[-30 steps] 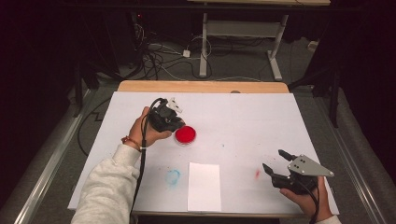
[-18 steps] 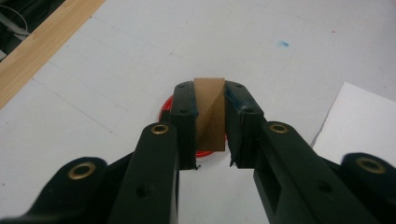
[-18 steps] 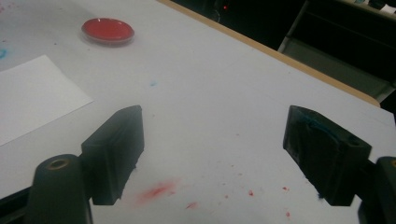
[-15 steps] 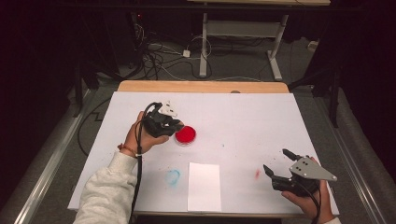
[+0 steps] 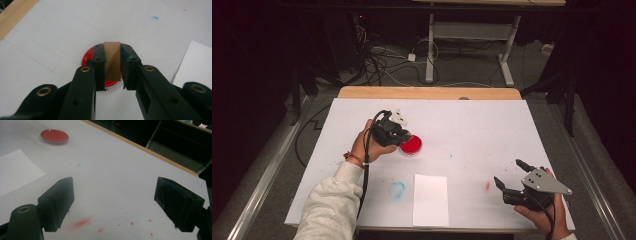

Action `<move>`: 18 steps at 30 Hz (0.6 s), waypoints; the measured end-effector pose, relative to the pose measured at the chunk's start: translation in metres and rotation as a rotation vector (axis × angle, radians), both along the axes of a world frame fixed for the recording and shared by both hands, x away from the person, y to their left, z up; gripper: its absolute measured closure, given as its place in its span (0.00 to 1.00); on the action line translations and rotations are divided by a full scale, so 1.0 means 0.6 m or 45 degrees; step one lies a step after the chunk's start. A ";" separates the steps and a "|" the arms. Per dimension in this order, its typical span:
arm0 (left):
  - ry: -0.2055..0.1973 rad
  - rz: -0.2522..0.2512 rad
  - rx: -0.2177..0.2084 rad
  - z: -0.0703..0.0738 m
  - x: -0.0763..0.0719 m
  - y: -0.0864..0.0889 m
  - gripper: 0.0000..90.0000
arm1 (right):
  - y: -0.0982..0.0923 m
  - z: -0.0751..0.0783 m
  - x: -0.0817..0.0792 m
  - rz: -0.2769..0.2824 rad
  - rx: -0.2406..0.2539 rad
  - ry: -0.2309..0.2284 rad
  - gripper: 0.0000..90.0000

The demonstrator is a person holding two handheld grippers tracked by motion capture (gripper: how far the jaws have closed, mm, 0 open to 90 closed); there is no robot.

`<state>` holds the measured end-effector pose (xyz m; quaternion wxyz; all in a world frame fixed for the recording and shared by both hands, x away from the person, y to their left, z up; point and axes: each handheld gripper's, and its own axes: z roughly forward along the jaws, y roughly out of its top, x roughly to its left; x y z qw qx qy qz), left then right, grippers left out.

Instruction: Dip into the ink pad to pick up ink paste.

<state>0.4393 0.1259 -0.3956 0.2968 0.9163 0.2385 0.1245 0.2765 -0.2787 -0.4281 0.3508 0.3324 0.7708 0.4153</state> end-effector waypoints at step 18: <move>0.169 0.011 0.132 -0.067 0.058 -0.025 0.81 | -0.003 -0.004 0.003 -0.008 -0.013 0.016 0.21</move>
